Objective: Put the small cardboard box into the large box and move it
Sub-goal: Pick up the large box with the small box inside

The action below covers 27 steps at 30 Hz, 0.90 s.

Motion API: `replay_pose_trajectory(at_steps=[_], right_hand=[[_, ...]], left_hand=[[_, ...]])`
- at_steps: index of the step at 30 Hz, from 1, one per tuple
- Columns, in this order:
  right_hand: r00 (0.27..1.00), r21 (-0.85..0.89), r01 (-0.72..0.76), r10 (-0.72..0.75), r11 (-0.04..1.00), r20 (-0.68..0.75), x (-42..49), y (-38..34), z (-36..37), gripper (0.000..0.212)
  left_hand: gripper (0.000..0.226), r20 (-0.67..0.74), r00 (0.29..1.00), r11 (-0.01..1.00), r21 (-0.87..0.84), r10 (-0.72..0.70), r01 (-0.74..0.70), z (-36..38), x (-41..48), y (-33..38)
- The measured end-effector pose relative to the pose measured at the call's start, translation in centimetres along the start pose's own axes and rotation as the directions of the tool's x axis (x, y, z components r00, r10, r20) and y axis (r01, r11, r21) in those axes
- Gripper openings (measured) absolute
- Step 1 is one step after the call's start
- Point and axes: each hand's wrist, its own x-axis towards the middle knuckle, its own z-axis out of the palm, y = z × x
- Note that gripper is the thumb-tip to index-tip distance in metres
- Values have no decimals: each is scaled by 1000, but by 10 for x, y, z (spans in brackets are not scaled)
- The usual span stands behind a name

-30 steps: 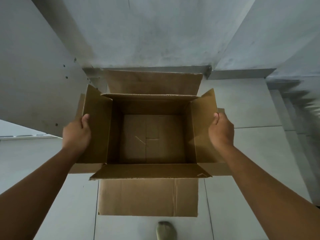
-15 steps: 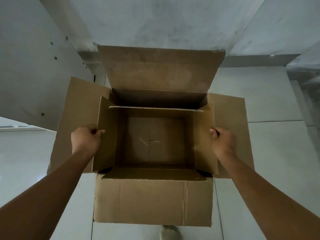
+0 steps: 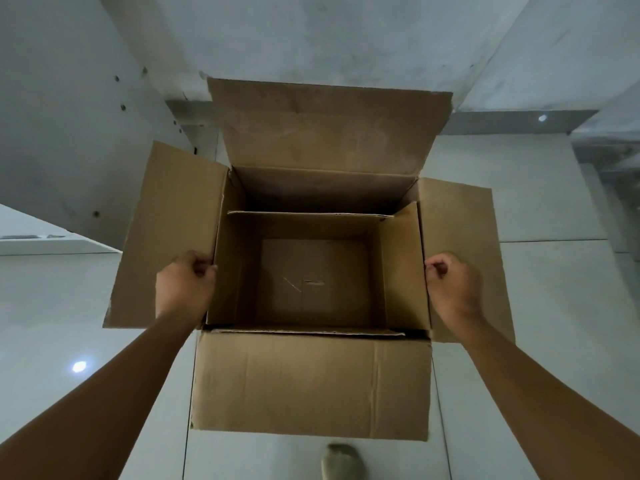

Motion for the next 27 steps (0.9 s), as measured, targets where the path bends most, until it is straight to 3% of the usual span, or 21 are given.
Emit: replay_pose_trajectory(at_steps=[9, 15, 19, 27], right_hand=[[978, -10, 201, -201, 980, -59, -74, 23, 10, 28], [969, -252, 237, -245, 938, -2, -98, 53, 48, 63], [941, -274, 235, -289, 933, -177, -89, 57, 72, 69], [884, -246, 294, -361, 924, -297, -37, 40, 94, 64]], left_hand=[[33, 6, 969, 967, 62, 247, -247, 12, -65, -43], [64, 117, 912, 881, 236, 393, -409, 35, -87, -78], [86, 42, 889, 852, 271, 455, -449, 55, -78, -91], [77, -128, 847, 835, 295, 516, -464, 75, -30, -88]])
